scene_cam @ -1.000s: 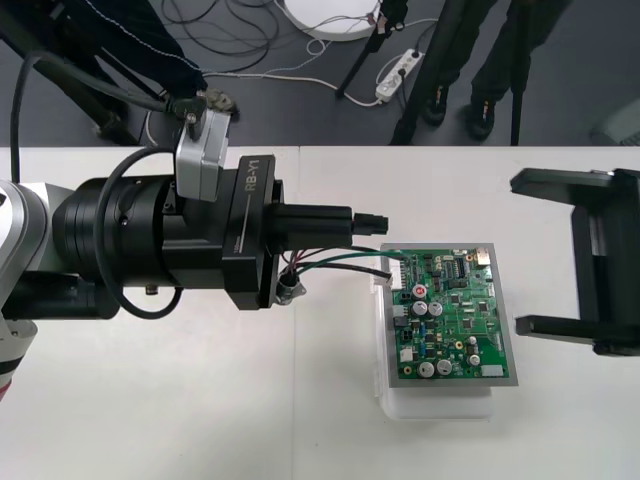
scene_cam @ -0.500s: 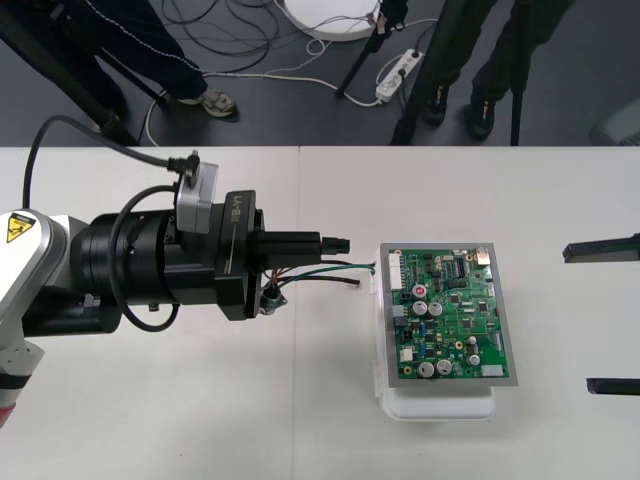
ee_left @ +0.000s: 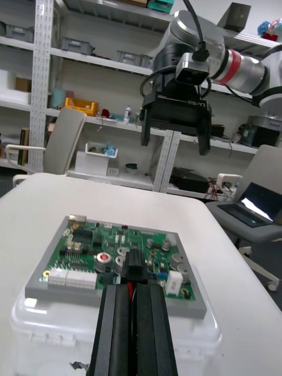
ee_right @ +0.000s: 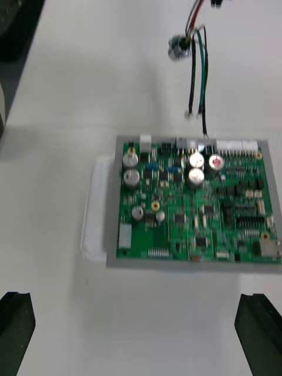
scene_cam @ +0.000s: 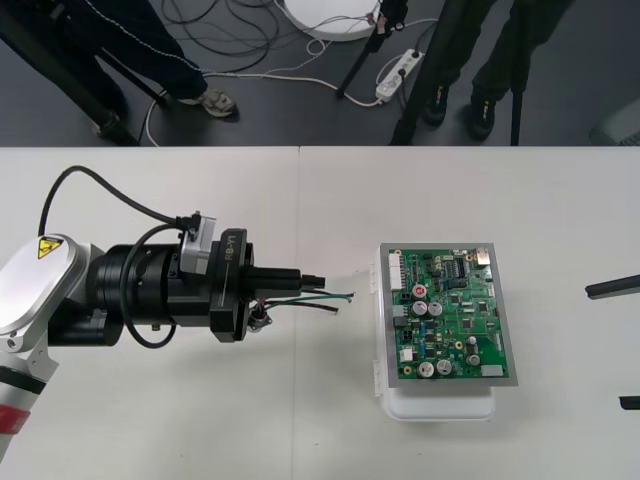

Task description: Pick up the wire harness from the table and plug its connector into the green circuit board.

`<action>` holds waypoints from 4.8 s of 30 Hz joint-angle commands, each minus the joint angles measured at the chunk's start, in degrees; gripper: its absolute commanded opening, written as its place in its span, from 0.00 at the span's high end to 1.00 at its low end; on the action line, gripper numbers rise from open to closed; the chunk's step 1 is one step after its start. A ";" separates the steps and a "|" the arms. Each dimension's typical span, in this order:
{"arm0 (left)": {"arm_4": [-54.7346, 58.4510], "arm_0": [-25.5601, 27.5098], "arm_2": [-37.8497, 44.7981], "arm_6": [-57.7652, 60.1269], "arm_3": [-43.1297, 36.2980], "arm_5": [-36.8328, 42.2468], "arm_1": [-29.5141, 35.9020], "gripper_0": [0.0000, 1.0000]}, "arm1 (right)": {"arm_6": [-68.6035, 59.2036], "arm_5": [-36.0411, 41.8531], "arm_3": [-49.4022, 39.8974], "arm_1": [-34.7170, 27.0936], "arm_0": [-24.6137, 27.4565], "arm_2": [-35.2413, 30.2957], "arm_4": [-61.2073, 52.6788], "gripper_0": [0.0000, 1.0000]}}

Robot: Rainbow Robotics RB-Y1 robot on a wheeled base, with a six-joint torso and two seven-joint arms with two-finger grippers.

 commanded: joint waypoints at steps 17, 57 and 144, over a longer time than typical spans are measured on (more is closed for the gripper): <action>0.84 -0.86 -5.28 -17.29 16.81 -8.90 -3.75 1.00 | -16.95 -0.47 -9.37 -3.44 -4.66 9.65 30.55 0.00; -4.08 -7.81 -8.89 -20.98 24.28 2.35 -12.27 1.00 | -29.78 5.16 -3.12 -3.44 -24.62 38.31 51.73 0.00; -2.23 -8.95 -13.37 -26.87 24.28 7.19 -14.38 1.00 | -32.24 4.10 0.57 6.05 -26.99 49.03 61.75 0.00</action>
